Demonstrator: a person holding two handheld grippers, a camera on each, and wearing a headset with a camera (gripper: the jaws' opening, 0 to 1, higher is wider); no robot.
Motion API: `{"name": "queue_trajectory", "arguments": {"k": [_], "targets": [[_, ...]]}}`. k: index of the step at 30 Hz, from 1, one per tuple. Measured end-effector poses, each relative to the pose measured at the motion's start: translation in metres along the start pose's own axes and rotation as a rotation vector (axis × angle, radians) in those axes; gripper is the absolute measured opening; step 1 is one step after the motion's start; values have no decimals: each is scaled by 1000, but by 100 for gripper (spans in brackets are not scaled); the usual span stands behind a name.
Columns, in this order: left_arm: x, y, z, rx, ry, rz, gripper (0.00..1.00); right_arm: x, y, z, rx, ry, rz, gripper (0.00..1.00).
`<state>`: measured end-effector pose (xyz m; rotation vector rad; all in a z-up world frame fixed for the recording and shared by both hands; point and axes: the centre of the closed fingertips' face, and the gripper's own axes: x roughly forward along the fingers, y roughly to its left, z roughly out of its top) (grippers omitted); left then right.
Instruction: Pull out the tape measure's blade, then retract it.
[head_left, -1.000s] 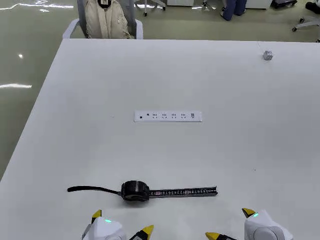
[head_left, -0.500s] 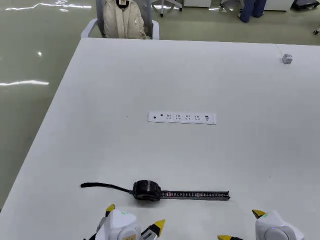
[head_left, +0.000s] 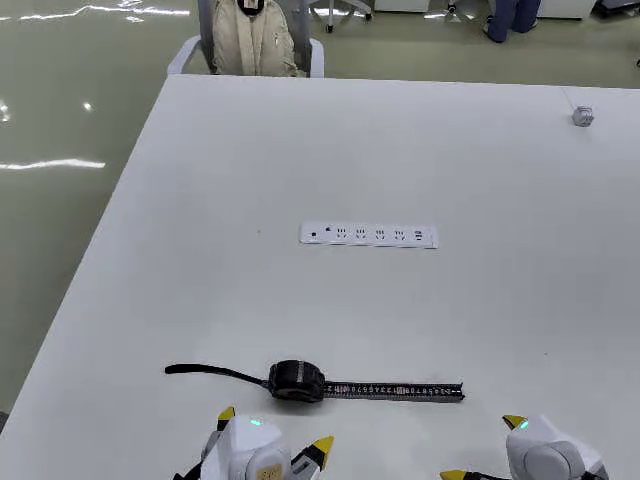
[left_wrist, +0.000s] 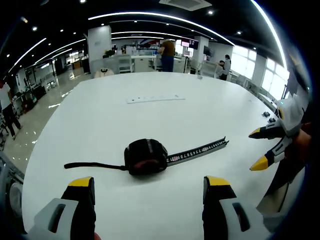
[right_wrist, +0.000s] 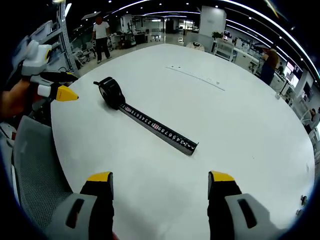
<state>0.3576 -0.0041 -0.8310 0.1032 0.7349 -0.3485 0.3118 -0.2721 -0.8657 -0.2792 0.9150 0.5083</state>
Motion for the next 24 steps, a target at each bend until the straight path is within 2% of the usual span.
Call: {"name": "queue_trajectory", "arguments": {"k": [16,24], "targets": [[19,-3,7,-8,8,8,85,20,-19,4,-112,19,59,77],[29,-4,9,-23,17,8,85,30,-24,0,-155,47,98,75]]}}
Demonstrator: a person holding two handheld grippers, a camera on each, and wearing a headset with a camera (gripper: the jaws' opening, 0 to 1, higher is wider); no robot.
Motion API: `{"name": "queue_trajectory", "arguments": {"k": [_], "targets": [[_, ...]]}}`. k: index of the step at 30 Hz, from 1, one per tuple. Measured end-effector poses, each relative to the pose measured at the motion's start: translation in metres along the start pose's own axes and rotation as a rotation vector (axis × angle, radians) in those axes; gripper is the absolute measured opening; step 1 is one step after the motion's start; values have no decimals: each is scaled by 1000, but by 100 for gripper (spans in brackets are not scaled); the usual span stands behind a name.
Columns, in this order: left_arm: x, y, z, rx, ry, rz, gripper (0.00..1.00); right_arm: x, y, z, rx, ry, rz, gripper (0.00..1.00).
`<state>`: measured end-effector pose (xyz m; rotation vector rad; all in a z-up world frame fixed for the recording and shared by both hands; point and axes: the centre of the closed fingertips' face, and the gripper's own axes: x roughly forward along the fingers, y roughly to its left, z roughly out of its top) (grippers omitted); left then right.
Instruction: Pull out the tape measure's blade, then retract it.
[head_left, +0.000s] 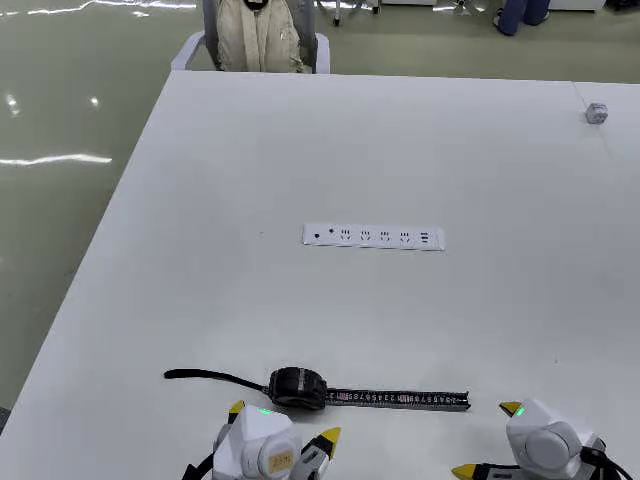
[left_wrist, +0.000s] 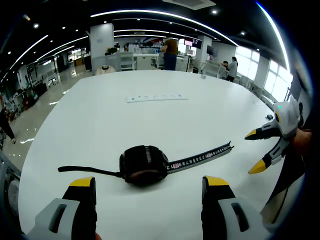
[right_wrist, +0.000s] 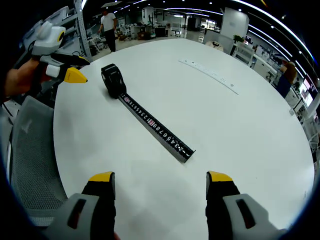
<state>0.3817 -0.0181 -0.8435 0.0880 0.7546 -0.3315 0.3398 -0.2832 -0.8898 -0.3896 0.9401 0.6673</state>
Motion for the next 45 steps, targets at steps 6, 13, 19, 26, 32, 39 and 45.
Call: {"name": "queue_trajectory", "arguments": {"k": [6,13,19,26,32,39,45], "targets": [[5,1,1,-13,4,5,84,5,-2,1,-30,13,24,73],[12,3,1,-29,11,13,84,12,-6,1,-84,36,52,70],[18,4,2,-46,13,18,83,17,-14,0,-114,53,67,68],[23,6,3,-53,17,29,82,21,-16,2,-150,65,94,66],[27,8,4,-70,19,34,82,28,-17,4,-180,73,114,64],[28,9,4,-77,21,34,80,30,-18,5,-187,76,117,62],[37,8,4,-98,23,38,79,35,-27,10,-244,98,147,61]]}}
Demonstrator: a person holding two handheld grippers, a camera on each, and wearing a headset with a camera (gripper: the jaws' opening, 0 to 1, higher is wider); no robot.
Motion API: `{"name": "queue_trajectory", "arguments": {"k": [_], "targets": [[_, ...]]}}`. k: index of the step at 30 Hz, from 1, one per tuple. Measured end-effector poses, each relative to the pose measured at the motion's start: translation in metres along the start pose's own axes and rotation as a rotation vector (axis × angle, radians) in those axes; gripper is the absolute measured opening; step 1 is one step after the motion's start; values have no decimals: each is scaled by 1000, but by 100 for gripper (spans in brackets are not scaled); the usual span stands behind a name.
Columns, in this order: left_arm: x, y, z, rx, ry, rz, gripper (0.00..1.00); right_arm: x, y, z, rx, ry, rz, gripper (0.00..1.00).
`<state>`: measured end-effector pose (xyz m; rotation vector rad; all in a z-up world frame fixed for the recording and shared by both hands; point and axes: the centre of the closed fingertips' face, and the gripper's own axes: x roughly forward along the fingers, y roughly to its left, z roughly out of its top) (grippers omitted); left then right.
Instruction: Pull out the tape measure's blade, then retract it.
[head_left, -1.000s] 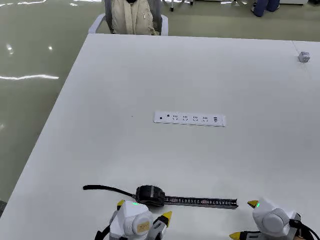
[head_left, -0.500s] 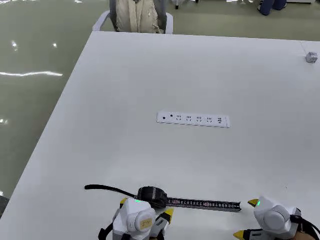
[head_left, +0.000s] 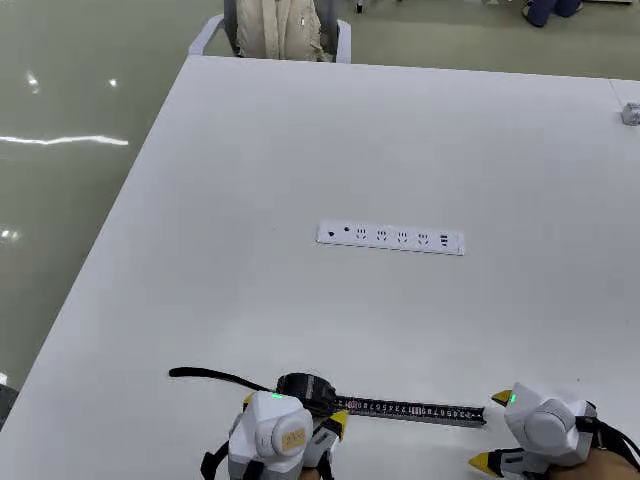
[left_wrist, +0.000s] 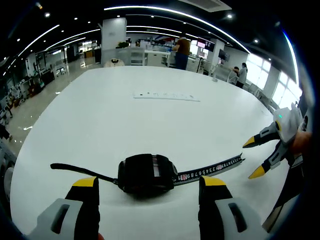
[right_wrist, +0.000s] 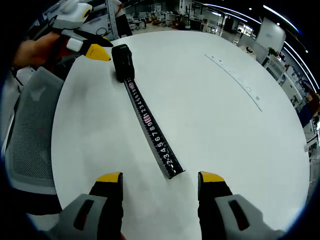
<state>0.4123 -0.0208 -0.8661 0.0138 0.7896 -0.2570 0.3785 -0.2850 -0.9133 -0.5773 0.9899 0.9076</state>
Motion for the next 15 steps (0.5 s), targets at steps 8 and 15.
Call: {"name": "queue_trajectory", "arguments": {"k": [8,15], "targets": [[6,0,-2,-14,10,1,79,3,-5,0,-43,20,30,59],[12,1,-1,-36,1,1,78,5,-9,0,-77,36,61,54]]}}
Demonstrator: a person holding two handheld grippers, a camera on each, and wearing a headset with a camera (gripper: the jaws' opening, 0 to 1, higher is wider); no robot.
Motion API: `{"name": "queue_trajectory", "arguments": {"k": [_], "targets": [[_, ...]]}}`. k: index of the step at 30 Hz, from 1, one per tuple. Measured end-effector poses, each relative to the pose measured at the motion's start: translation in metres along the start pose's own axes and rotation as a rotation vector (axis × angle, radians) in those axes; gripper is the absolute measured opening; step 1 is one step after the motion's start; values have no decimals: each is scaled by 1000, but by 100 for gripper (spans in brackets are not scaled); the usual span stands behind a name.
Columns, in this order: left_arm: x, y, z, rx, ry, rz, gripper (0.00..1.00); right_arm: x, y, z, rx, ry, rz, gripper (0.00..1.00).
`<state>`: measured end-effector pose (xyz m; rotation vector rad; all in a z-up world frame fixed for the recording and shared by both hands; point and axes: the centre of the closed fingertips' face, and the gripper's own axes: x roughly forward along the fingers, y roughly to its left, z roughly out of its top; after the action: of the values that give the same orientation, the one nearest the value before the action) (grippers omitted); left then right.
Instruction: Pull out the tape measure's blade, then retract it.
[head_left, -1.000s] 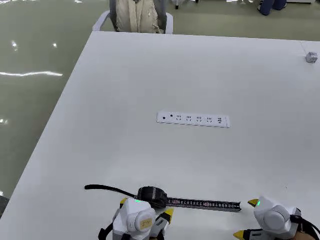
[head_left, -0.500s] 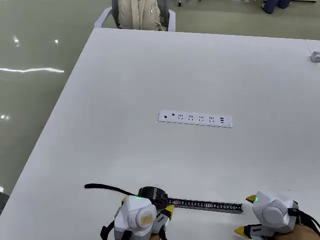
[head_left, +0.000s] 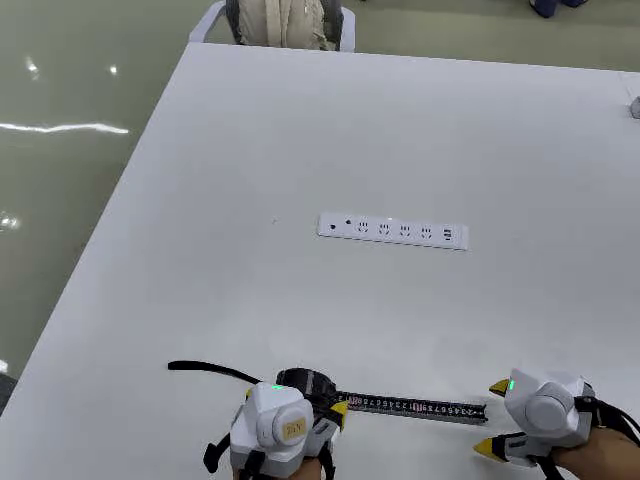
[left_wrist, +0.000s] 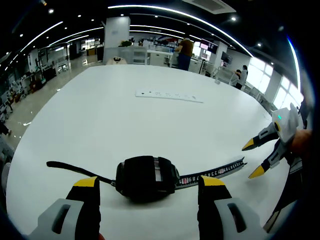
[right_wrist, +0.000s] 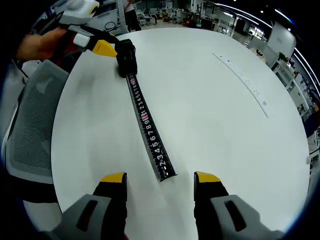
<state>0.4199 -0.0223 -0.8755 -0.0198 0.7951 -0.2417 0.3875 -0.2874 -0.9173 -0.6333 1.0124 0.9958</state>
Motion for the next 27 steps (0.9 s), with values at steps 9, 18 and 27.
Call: {"name": "queue_trajectory", "arguments": {"k": [9,18,27], "targets": [[8,2,0,-9,10,9,76,7,-6,-5,-37,25,30,53],[16,4,-1,-12,20,15,75,11,-8,-3,-68,32,56,50],[23,4,-2,-18,26,16,74,16,-10,-4,-90,40,78,46]]}}
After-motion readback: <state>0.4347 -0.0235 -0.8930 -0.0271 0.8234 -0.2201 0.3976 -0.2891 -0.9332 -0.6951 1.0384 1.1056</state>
